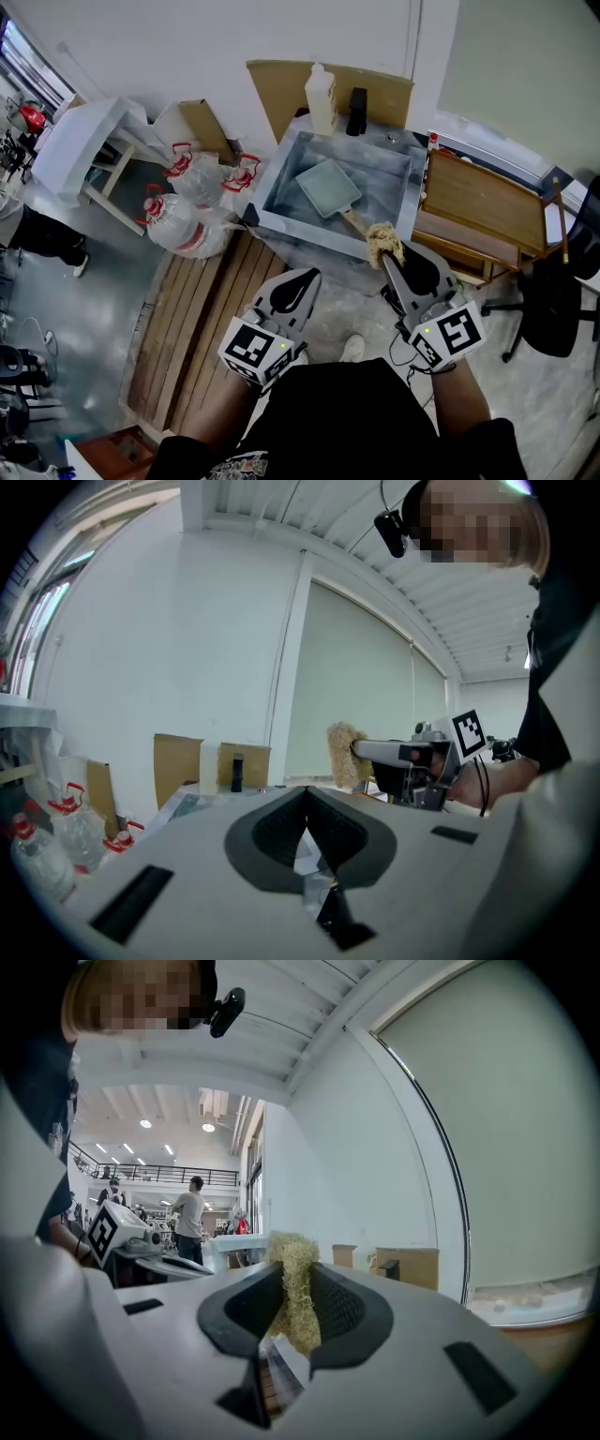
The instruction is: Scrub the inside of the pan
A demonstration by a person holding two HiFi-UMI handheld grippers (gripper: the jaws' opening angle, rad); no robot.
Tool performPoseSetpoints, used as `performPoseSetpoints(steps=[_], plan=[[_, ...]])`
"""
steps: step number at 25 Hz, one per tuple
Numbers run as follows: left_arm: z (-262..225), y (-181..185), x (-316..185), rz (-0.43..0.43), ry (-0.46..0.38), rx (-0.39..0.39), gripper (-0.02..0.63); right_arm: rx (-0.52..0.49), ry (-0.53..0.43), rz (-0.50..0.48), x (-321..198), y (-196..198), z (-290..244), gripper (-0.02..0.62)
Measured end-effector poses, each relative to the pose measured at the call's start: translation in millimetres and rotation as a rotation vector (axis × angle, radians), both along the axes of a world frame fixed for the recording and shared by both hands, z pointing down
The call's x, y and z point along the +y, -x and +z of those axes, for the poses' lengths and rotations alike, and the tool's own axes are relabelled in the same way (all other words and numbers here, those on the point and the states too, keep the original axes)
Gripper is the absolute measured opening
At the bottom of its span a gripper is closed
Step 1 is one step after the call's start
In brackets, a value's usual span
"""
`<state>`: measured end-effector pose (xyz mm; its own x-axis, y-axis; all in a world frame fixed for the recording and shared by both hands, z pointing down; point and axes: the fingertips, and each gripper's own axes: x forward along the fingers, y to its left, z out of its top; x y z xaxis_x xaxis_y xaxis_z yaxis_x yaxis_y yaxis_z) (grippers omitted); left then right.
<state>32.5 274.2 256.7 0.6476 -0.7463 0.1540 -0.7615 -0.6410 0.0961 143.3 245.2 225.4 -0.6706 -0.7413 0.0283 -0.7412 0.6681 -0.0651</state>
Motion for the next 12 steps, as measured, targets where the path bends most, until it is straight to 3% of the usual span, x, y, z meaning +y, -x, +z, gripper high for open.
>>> performPoseSetpoints(steps=[4,12], plan=[[5,-7,-3,-0.022,0.046,-0.057,0.006,-0.002,-0.017,-0.013,-11,-9,-2,0.094],[13,-22,-16,-0.041,0.062,-0.050,0.006,-0.006,-0.030,-0.019,-35,-25,-4,0.094]])
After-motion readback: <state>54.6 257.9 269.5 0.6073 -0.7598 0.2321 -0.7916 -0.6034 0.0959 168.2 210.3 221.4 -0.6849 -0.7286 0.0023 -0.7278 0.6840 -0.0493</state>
